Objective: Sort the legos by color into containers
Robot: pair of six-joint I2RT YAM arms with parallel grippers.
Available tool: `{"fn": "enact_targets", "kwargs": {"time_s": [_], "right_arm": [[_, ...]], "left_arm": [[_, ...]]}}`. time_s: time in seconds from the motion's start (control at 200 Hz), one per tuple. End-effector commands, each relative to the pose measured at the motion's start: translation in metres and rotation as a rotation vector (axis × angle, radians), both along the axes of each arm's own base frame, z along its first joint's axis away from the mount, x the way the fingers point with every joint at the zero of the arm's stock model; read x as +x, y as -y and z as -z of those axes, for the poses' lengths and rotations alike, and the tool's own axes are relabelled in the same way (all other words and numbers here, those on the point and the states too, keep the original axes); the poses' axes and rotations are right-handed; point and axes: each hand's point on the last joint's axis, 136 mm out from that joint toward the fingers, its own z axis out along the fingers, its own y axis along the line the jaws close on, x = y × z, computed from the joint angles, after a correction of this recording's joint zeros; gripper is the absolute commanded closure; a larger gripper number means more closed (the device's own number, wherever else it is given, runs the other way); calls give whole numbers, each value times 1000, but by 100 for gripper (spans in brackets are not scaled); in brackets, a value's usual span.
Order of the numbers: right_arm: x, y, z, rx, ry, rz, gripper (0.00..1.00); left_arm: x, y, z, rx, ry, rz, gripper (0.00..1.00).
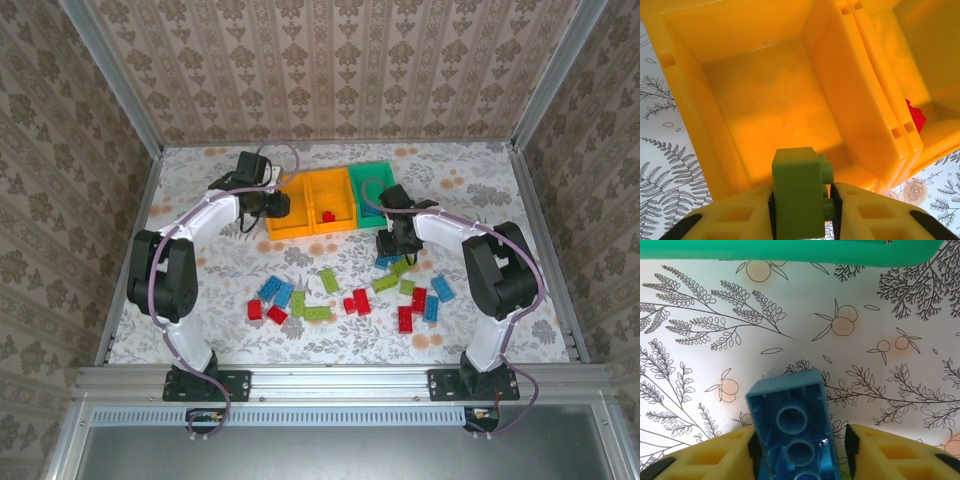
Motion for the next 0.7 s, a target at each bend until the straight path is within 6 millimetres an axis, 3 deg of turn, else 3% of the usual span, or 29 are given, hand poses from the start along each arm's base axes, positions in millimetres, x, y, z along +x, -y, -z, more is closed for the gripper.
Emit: {"fn": "enact_targets", "kwargs": {"time_s": [0.0,0.14,0.27,0.325,0.39,0.405,0.51,0.695], "right_arm": [[1,3,-1,-25,-7,-2,59],[4,2,-11,-2,32,28,72],[4,3,-31,25,82,57,77],[11,1,-46,52,139,70,78],[16,-1,-60,81,186,83,79],[17,-1,-64,88,198,89,79],[27,-6,-90,174,266,107,80],[56,-13,-119,313,334,165,80]], "left_arm": [[0,4,-6,8,-1,-13,56],[-4,11,-16,43,44,3,29],[-10,17,-27,45,92,7,18],[-13,16,-33,45,124,0,0],[-16,11,-37,50,160,-10,0],[-22,20,-37,51,167,16,0],[-35,22,-38,74,214,50,0],[-64,24,-22,127,230,124,0]]}}
